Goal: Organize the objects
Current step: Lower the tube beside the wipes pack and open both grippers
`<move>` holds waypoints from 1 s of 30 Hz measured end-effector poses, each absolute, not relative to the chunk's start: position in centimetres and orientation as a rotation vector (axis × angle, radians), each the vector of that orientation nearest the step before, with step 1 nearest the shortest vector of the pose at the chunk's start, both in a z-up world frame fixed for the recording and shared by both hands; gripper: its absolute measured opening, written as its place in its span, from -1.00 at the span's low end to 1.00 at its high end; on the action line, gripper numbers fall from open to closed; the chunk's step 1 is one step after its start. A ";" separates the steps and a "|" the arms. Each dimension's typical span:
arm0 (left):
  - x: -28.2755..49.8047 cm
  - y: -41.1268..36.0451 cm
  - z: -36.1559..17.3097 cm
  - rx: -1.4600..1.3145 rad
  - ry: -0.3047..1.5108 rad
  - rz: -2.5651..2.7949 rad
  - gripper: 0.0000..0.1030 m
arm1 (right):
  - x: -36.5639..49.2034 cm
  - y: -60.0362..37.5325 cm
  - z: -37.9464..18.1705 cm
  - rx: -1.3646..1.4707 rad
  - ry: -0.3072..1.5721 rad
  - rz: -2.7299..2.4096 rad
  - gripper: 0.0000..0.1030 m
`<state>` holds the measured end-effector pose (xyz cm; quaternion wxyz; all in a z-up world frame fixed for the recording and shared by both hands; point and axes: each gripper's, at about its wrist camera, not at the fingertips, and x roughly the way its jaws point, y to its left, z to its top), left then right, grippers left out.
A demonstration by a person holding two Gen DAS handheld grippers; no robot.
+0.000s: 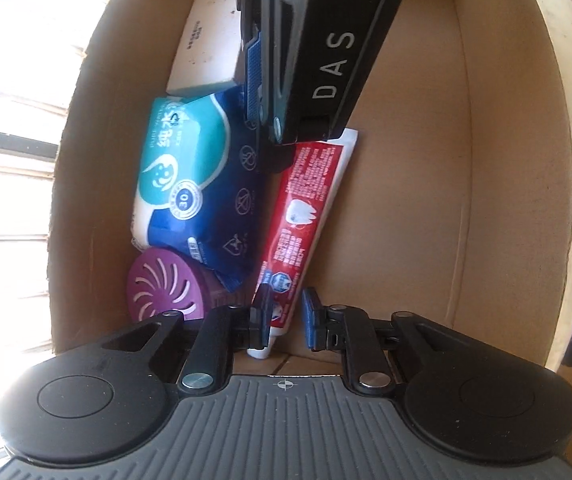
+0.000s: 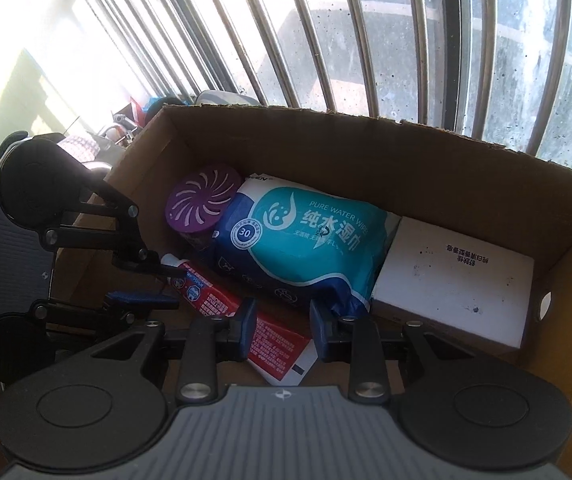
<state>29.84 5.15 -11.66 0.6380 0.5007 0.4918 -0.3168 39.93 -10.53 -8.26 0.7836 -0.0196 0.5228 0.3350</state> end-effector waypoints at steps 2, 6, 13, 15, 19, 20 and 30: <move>29.2 4.8 -11.4 1.139 1.056 -0.728 -0.68 | 40.0 -10.7 -8.0 -0.026 1.108 0.734 -0.39; 27.9 4.4 -11.4 1.130 1.022 -0.810 -0.61 | 39.8 -11.5 -7.9 0.024 1.096 0.760 -0.37; 27.5 4.1 -11.1 1.045 0.987 -0.713 -0.66 | 39.9 -11.9 -7.7 0.055 1.095 0.768 -0.37; 27.1 4.2 -11.0 1.023 0.986 -0.692 -0.66 | 39.8 -11.8 -7.6 0.049 1.093 0.771 -0.36; 26.2 4.4 -10.6 1.003 0.979 -0.671 -0.66 | 39.7 -11.7 -7.6 0.042 1.088 0.773 -0.36; 26.1 4.6 -10.5 0.975 0.986 -0.661 -0.65 | 39.6 -11.7 -7.6 0.043 1.083 0.772 -0.36; 23.6 5.0 -9.7 0.947 0.985 -0.555 -0.43 | 39.5 -12.3 -7.4 0.079 1.065 0.773 -0.36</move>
